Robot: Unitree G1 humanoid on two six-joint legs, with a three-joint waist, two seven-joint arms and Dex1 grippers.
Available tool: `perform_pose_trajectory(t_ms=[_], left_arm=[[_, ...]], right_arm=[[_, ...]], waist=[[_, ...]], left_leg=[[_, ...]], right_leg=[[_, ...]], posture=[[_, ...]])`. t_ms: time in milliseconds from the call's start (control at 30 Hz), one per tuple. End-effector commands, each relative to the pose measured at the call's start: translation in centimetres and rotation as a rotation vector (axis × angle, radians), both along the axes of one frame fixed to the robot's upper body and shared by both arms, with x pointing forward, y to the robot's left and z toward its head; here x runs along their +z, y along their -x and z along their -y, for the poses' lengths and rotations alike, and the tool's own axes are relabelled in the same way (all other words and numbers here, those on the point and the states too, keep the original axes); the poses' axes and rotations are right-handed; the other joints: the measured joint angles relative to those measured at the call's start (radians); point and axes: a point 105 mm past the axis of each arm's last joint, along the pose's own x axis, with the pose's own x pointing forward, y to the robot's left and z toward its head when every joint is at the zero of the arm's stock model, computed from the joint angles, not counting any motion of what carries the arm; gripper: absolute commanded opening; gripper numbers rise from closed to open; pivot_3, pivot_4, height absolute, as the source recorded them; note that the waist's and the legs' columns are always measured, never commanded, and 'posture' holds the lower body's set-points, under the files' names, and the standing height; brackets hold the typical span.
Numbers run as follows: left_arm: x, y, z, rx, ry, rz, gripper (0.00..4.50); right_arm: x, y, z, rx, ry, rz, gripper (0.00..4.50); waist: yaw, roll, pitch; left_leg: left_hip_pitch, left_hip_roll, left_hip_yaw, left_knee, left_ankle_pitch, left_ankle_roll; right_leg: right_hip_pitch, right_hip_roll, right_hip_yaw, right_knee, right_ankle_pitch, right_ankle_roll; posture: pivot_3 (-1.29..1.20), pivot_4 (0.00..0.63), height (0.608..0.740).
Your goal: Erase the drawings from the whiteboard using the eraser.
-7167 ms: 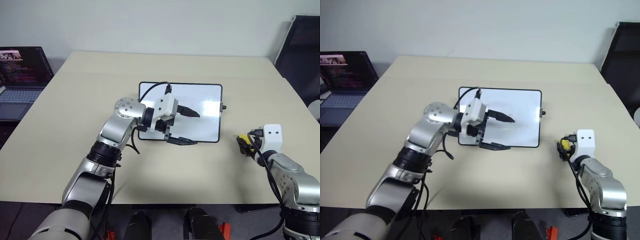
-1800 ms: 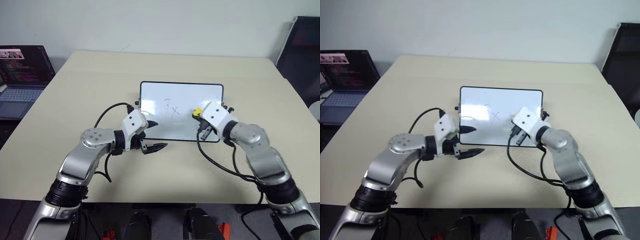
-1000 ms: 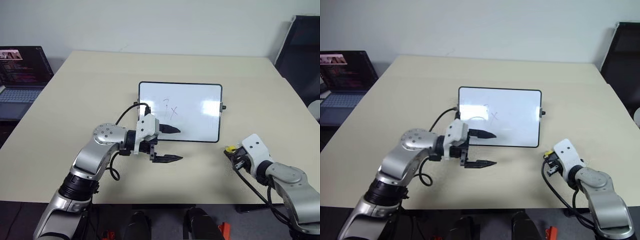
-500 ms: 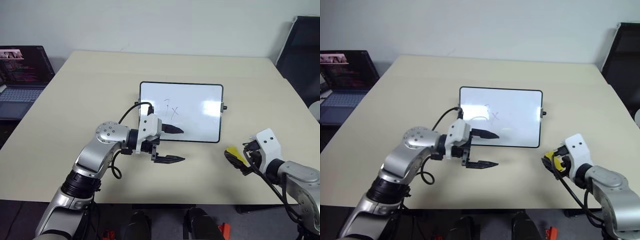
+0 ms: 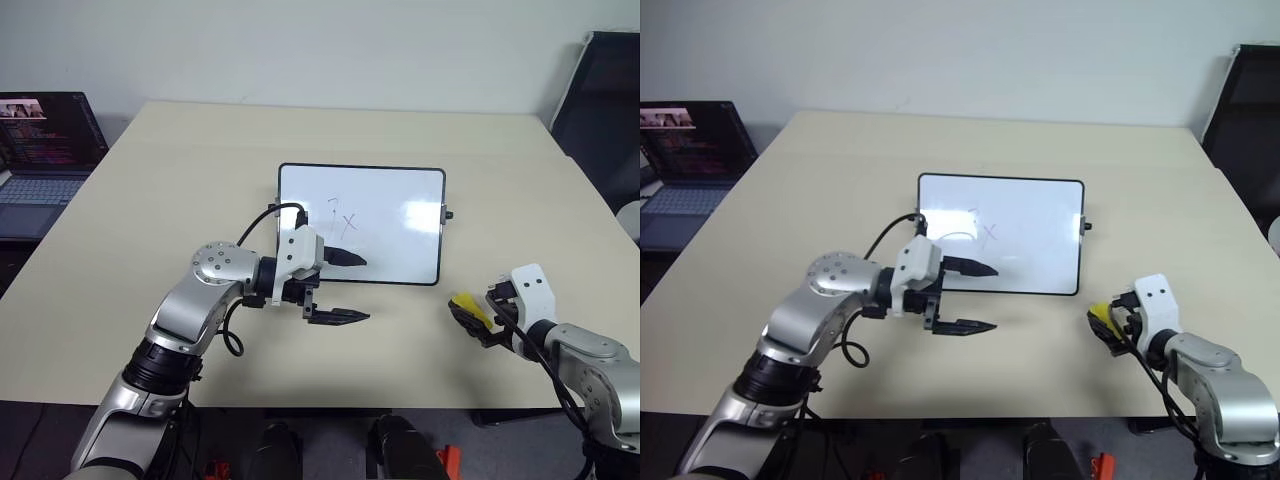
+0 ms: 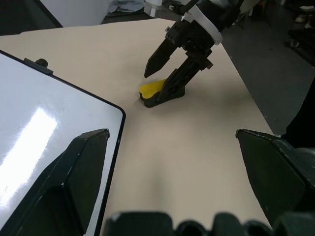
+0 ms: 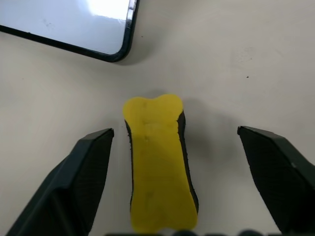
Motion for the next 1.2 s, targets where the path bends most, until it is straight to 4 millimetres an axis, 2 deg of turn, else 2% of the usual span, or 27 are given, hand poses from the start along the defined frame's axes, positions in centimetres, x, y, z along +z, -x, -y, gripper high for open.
perform_pose_trajectory(t_ms=[33,233,300,433,600,733,800,900,1067,1200], left_arm=[[1.3,0.1,0.1,-0.003,0.008,0.054,4.50],[1.2,0.1,-0.1,0.012,0.006,0.045,4.50],[1.2,-0.1,-0.3,0.028,0.008,0.037,4.50],[1.1,-0.6,-1.3,0.103,0.015,0.014,4.50],[1.1,-1.1,-3.9,0.265,0.008,-0.006,4.50],[1.8,-1.4,-6.2,0.434,0.051,-0.016,4.50],[2.4,-2.0,-7.0,0.513,0.094,-0.018,4.50],[2.2,-2.5,-8.4,0.592,0.072,0.003,4.50],[2.1,-2.6,-9.6,0.633,0.071,0.000,4.50],[1.7,-2.5,-10.5,0.662,0.050,0.007,4.50]], right_arm=[[0.8,-0.3,0.1,0.005,-0.005,0.041,3.17],[0.6,-0.2,-0.2,0.020,-0.009,0.028,1.04],[0.6,-0.1,-0.3,0.024,-0.011,0.026,0.72],[0.9,0.1,-0.6,0.033,-0.010,0.041,0.69],[2.7,1.1,-1.5,0.080,0.019,0.109,0.69],[5.3,2.3,-4.7,0.222,-0.018,0.212,0.69],[6.4,2.2,-6.1,0.271,-0.027,0.262,0.69],[7.4,1.8,-8.3,0.345,-0.042,0.300,0.68],[8.0,1.0,-9.9,0.404,-0.026,0.347,0.68],[8.7,-0.6,-11.2,0.431,0.023,0.412,0.68]], waist=[[0.000,0.000,0.000],[0.000,0.000,0.000],[0.000,0.000,0.000],[0.000,0.000,0.000],[-0.003,0.000,0.000],[-0.002,0.000,0.000],[-0.002,0.000,0.000],[-0.003,0.000,0.000],[-0.001,0.000,0.000],[-0.002,0.000,0.000]], left_leg=[[0.000,0.000,0.000,0.000,0.000,0.000],[0.000,0.000,0.000,0.000,0.000,0.000],[0.000,0.000,0.000,0.000,0.000,0.000],[0.000,0.000,0.000,0.000,0.000,0.000],[0.000,0.000,0.000,-0.001,0.000,0.000],[0.000,0.000,0.000,0.000,0.000,0.000],[0.000,0.000,-0.001,0.000,0.000,0.000],[0.001,0.000,-0.001,0.002,0.000,0.000],[0.000,0.000,-0.001,0.001,0.000,0.000],[0.000,0.000,0.000,0.000,0.000,0.000]], right_leg=[[0.000,0.000,0.000,0.000,0.000,0.000],[0.000,0.000,0.000,0.000,0.000,0.000],[0.000,0.000,0.000,0.000,0.000,0.000],[0.000,0.000,0.000,0.000,0.000,0.000],[0.000,0.000,0.000,0.001,0.000,0.000],[0.000,0.000,0.000,0.000,0.000,0.000],[0.000,0.000,0.000,0.001,0.000,0.000],[0.001,0.000,0.000,0.001,0.000,-0.001],[0.000,0.000,0.000,0.000,0.001,-0.001],[-0.001,0.000,-0.001,-0.001,0.001,-0.001]], posture=[[0.00,0.150,0.740],[0.00,0.150,0.740],[0.00,0.150,0.740],[0.00,0.150,0.740],[0.00,0.150,0.740],[0.00,0.150,0.740],[0.00,0.150,0.740],[0.00,0.150,0.740],[0.00,0.150,0.740],[0.00,0.150,0.740]])
